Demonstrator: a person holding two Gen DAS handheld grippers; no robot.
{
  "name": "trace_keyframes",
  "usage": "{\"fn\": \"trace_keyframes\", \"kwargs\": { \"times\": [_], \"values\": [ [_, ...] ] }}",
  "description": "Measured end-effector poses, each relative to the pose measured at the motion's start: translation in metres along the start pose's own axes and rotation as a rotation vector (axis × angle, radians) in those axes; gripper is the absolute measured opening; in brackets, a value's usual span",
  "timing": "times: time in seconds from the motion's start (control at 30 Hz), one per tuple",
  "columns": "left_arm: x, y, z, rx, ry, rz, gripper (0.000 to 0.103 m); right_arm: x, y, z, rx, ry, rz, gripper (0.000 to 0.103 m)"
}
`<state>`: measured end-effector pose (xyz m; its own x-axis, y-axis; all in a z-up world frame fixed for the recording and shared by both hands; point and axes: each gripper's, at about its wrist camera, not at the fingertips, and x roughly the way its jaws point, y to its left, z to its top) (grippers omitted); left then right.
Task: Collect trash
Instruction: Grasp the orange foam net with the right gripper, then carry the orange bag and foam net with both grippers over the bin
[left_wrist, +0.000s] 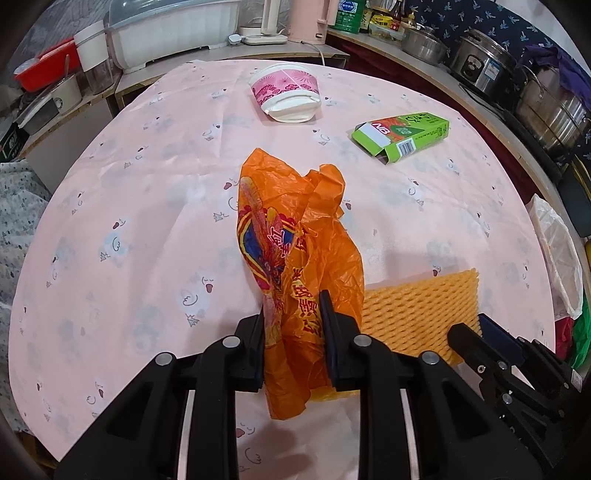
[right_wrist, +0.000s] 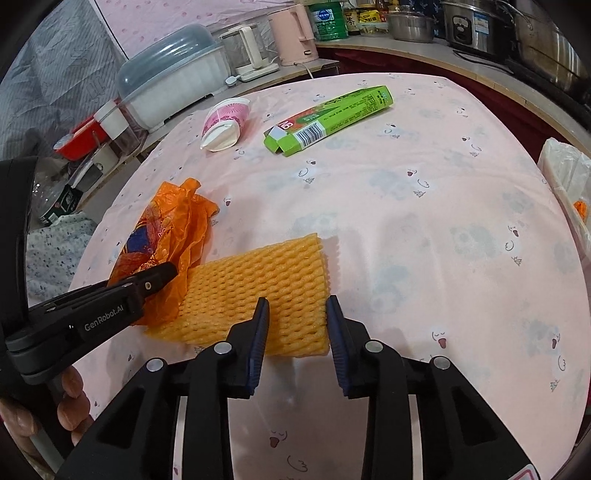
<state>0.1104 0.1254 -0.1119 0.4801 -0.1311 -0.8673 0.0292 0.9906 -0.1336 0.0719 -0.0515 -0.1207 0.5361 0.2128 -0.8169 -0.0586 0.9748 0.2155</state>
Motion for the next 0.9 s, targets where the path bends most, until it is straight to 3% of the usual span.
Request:
{"fn": "trace_keyframes", "kwargs": {
  "times": [0.03,0.1,0.53,0.9],
  "values": [
    [0.0,0.0,0.0,0.001,0.0,0.002,0.023,-0.001,0.001,0.0,-0.006,-0.007,-0.013,0.015],
    [-0.001,0.0,0.001,-0.001,-0.001,0.0,0.023,-0.005,-0.002,0.003,-0.002,-0.02,-0.008,0.01],
    [-0.034,-0.037,0.022,0.059,-0.077,-0.048,0.023,-0.06,-0.039,0.029,0.049,-0.184,-0.063,0.008],
    [-0.058,-0.123,0.05,0.184,-0.138,-0.127,0.023,-0.125,-0.119,0.049,0.176,-0.35,-0.191,0.007]
  ]
}}
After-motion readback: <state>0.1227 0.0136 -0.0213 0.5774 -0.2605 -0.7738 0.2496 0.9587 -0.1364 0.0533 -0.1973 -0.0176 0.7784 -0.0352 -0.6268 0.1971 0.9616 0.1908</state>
